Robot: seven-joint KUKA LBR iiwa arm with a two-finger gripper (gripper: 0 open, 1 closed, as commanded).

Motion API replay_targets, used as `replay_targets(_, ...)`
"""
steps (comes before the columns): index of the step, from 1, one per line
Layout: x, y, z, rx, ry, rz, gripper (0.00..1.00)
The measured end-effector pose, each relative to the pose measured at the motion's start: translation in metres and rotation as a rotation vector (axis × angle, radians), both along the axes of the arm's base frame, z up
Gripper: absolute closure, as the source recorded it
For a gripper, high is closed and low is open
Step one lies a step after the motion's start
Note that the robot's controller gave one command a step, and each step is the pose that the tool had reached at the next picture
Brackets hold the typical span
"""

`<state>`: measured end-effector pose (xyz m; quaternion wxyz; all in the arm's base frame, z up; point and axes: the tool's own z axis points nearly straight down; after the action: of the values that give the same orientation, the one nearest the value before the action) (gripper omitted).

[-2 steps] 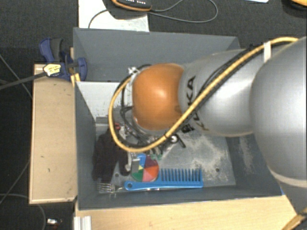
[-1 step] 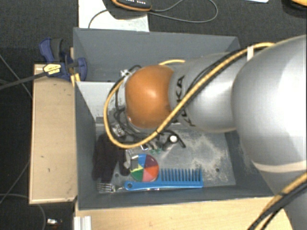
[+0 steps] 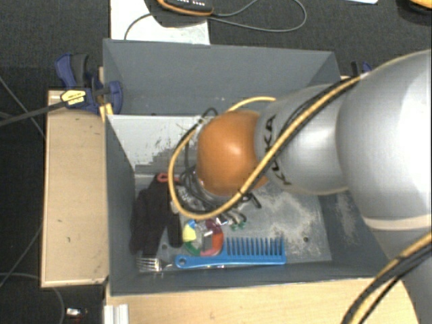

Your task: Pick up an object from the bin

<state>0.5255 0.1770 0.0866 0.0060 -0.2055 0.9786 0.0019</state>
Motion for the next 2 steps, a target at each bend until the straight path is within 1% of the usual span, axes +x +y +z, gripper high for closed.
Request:
replay_targets(1, 0.008, 0.001, -0.009, 0.003, -0.001, -0.191, 0.00)
replay_targets(2, 0.004, 0.006, 0.065, 0.000, 0.004, -0.106, 0.00)
